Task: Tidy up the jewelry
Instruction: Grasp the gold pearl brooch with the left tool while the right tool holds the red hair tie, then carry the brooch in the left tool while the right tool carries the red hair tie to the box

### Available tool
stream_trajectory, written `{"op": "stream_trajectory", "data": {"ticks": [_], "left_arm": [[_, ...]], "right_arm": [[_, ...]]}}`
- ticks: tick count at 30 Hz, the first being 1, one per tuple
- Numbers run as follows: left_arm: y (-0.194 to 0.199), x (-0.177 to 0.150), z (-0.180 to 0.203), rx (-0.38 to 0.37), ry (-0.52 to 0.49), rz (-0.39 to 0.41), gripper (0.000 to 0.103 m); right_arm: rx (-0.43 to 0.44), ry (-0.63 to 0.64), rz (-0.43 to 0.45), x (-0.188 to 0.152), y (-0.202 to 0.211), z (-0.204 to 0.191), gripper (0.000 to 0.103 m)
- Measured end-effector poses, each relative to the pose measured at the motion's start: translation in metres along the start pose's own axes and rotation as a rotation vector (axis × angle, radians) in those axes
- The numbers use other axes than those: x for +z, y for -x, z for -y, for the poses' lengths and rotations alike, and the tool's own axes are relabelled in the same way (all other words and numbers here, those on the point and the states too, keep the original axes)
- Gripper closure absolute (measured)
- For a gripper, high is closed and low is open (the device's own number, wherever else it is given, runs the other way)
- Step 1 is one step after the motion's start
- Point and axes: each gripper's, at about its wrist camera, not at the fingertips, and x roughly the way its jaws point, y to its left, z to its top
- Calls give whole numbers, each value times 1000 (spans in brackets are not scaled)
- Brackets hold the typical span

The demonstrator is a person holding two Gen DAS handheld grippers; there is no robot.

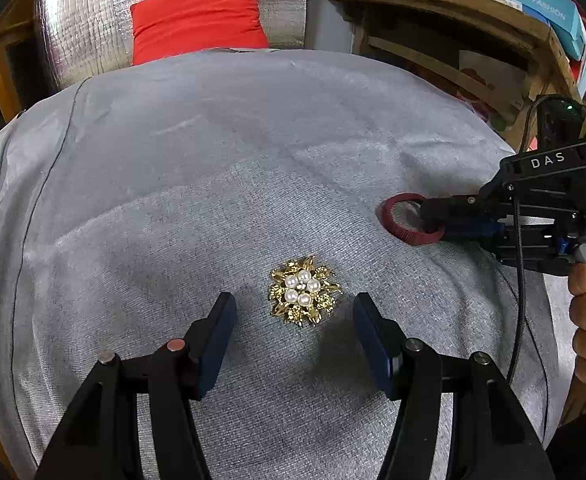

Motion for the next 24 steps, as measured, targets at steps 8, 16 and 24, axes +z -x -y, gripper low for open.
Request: {"op": "stream_trajectory", "data": {"ticks": [8, 16, 24], "left_arm": [[3, 1, 0, -5, 0, 12, 69], [18, 1, -11, 43, 19, 46, 69], [42, 2, -25, 120, 42, 102, 69]], "right_arm": [[-69, 109, 29, -8, -1, -20, 88], [-69, 189, 43, -19, -1, -43, 90], [-10, 278, 81, -33, 1, -71, 90]]}}
